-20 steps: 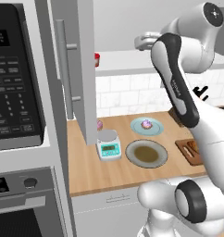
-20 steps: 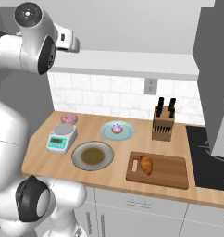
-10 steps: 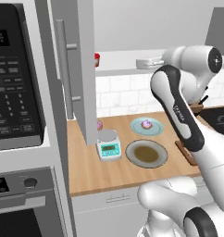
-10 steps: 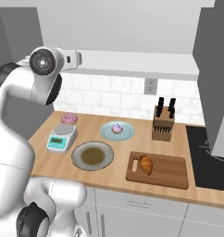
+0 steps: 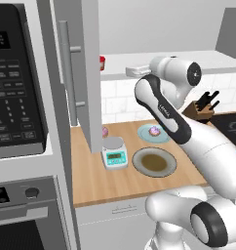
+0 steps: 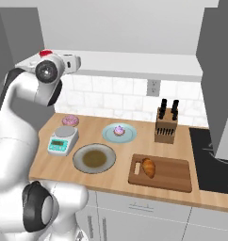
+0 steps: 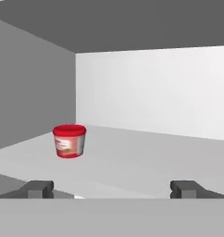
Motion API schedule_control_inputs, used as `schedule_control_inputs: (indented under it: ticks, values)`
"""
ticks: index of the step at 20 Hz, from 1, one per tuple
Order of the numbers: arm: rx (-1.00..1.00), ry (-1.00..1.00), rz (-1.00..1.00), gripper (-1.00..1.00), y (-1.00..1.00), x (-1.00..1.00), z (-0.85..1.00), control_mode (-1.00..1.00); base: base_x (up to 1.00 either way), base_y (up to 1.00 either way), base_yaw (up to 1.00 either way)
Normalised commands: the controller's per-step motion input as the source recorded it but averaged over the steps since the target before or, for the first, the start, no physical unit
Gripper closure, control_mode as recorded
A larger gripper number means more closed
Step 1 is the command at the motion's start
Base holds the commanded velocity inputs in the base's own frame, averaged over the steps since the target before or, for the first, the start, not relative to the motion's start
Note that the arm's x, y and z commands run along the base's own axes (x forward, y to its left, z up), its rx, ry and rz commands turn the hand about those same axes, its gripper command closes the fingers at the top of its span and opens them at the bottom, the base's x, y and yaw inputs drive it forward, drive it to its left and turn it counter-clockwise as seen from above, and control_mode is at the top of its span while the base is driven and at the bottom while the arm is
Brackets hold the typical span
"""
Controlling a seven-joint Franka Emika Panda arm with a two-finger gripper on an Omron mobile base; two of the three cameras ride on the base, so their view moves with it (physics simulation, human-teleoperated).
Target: From the different types of pastries on the counter, select a croissant and place it on the cutting board. Then retrieve a jar of jam from the cabinet and place it alongside the croissant on the cutting board.
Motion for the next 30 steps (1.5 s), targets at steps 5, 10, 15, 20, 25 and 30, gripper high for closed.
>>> schedule_control_inputs:
  ticks: [5,10,15,20,25,30]
  values:
    - [-0.05,0.08,0.01,-1.00,0.24,0.34,0.06,-1.00,0.00,0.00,0.00]
    - [-0.01,0.17,0.00,-1.00,0.00,0.00,0.17,-1.00,0.00,0.00,0.00]
    - [0.00,0.16,0.00,-1.00,0.00,0.00,0.17,-1.00,0.00,0.00,0.00]
    - [-0.01,0.13,0.00,-1.00,0.00,0.00,0.02,-1.00,0.00,0.00,0.00]
    - [-0.05,0.09,0.01,-1.00,0.10,0.03,-0.02,-1.00,0.00,0.00,0.00]
    - [-0.03,0.00,0.03,-1.00,0.13,0.03,-0.13,-1.00,0.00,0.00,0.00]
